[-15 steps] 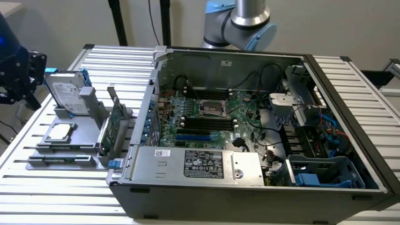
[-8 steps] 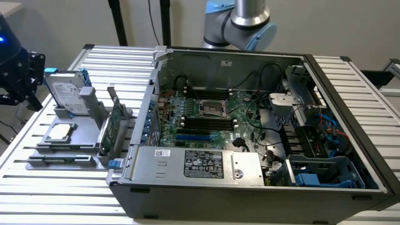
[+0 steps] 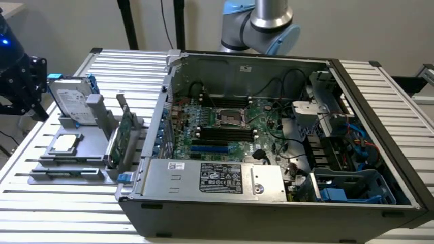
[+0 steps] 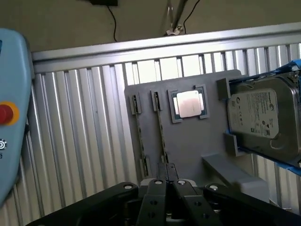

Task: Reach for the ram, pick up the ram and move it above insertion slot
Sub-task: 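Pick up the ram and move it above insertion slot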

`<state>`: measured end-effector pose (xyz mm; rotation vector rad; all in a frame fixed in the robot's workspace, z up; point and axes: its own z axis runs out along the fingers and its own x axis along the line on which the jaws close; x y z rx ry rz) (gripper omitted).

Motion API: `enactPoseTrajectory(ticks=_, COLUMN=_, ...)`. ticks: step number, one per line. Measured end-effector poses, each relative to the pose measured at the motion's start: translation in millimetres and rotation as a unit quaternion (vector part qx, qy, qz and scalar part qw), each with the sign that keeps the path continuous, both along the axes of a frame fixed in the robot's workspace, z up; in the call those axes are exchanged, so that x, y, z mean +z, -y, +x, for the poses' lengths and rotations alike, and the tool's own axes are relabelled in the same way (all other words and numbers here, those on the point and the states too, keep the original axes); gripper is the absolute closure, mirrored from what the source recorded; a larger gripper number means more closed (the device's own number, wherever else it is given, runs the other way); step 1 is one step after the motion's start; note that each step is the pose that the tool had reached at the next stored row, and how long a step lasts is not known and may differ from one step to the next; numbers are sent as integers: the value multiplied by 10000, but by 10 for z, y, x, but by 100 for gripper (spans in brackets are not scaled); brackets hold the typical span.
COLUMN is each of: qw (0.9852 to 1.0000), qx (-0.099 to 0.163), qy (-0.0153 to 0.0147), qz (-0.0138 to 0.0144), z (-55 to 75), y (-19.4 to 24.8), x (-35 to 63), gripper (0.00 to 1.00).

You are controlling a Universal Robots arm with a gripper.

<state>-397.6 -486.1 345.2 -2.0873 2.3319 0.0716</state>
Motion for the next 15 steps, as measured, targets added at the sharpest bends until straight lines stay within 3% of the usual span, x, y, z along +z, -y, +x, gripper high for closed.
enactPoseTrajectory(ticks=5, qw=9989, qx=452, qy=76, qz=1, z=1, y=0, x=-6, gripper=89)
enactPoseTrajectory(ticks=15, qw=9931, qx=1168, qy=110, qz=4, z=-15, y=12, x=-6, gripper=89)
